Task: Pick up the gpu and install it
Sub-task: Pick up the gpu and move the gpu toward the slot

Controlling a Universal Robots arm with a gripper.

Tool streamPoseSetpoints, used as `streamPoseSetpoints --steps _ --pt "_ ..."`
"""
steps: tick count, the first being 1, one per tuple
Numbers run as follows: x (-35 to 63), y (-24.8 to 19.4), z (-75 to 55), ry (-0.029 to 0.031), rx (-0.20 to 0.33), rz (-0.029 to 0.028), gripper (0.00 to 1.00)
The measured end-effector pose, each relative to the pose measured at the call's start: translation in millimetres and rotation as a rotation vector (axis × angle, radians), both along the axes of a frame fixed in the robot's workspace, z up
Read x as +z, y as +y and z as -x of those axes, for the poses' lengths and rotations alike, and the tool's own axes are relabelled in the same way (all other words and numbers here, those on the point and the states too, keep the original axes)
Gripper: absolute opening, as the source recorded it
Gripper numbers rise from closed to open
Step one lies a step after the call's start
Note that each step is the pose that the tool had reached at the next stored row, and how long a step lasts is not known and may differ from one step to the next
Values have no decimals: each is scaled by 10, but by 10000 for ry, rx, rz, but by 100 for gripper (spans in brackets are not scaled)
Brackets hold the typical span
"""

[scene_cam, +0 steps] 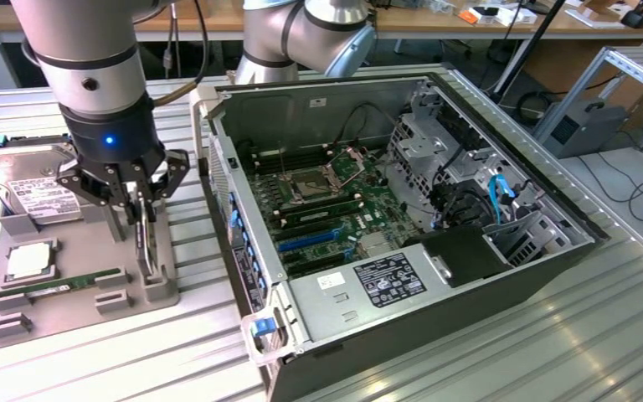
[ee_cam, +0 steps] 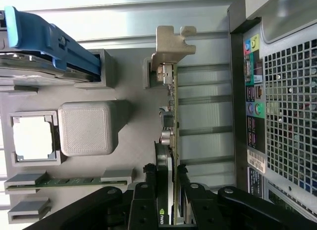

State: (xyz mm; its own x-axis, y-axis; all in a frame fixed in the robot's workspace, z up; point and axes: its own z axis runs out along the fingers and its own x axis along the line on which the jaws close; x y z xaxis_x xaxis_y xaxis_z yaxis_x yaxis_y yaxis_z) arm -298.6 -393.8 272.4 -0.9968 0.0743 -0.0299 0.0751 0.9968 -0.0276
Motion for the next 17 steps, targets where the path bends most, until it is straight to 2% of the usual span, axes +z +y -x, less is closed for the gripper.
streamPoseSetpoints --steps 17 --pt "64 0 0 0 0 0 27"
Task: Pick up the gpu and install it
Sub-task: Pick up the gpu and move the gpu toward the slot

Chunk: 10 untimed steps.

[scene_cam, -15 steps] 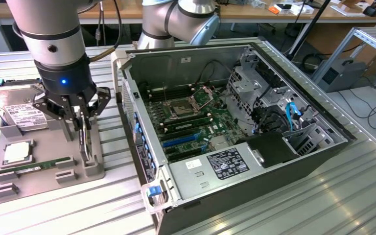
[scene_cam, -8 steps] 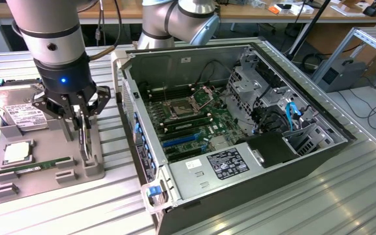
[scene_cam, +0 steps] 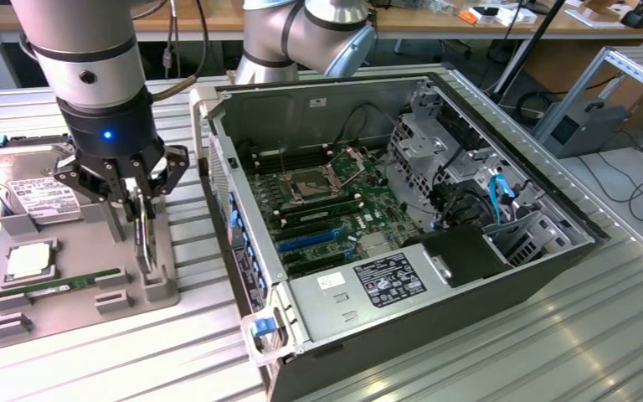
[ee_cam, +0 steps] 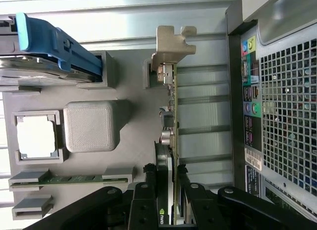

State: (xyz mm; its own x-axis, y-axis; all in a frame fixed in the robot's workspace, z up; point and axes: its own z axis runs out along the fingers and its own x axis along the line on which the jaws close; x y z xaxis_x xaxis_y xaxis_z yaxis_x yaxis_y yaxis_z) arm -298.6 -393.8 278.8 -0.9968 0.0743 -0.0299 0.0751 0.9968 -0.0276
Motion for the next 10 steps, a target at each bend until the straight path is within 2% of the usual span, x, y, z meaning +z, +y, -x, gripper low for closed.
streamPoseSetpoints --steps 10 --pt "38 0 0 0 0 0 27"
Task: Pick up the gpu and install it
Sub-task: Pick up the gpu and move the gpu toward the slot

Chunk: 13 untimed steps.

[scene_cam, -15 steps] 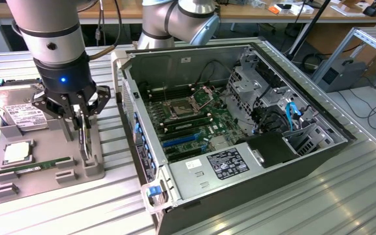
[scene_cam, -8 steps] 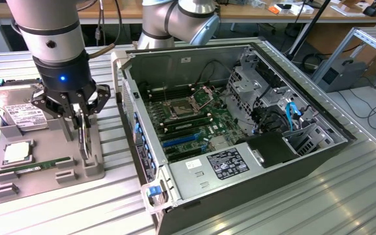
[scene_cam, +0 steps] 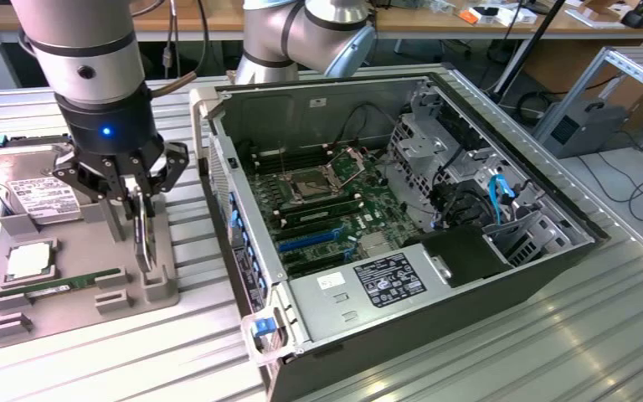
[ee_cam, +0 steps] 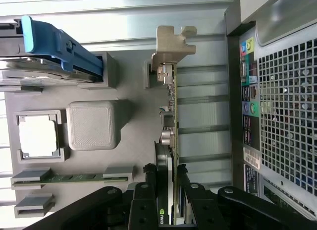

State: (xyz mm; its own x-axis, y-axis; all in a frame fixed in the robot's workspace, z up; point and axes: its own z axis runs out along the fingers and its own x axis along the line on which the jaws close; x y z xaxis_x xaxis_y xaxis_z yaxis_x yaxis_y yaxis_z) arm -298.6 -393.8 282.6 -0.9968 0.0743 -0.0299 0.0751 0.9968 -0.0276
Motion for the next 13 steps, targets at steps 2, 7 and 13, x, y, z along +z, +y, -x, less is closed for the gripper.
streamPoseSetpoints --steps 2,7,13 --pt "11 0 0 0 0 0 27" --pt "27 0 0 0 0 0 27" --pt "60 0 0 0 0 0 27"
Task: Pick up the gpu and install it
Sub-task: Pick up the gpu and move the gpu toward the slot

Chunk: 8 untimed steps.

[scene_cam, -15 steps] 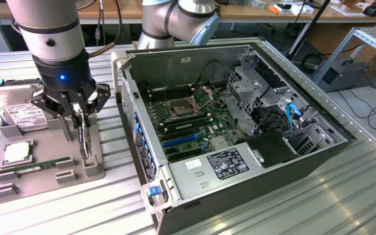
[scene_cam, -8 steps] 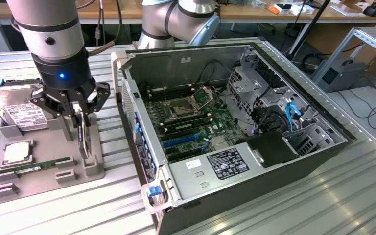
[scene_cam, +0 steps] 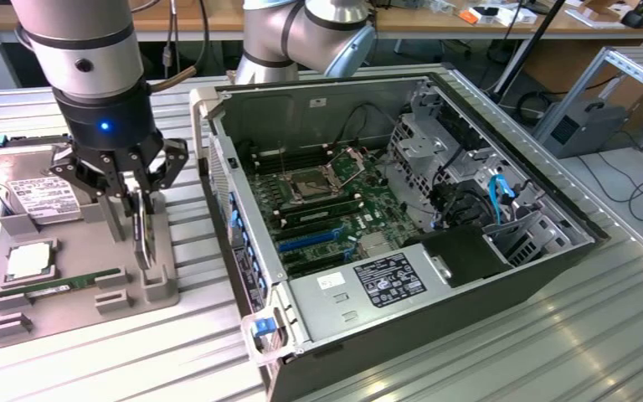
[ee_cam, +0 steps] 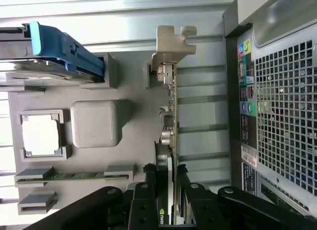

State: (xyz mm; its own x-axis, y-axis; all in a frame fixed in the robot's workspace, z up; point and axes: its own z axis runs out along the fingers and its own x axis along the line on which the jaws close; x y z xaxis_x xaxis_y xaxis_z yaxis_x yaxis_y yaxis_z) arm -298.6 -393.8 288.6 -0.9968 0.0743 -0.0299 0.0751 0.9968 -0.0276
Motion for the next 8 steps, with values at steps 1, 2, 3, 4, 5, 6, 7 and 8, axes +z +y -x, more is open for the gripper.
streamPoseSetpoints --steps 1,2,3,4,5,6,7,8 --pt "3 0 0 1 0 1 27" --pt "7 0 0 0 -1 0 27" --pt "10 0 0 0 0 0 27" --pt "13 0 0 0 0 0 27" --pt "18 0 0 0 0 0 27" --pt "23 0 0 0 0 0 27" --pt "27 0 0 0 0 0 27" --pt "29 0 0 0 0 0 27"
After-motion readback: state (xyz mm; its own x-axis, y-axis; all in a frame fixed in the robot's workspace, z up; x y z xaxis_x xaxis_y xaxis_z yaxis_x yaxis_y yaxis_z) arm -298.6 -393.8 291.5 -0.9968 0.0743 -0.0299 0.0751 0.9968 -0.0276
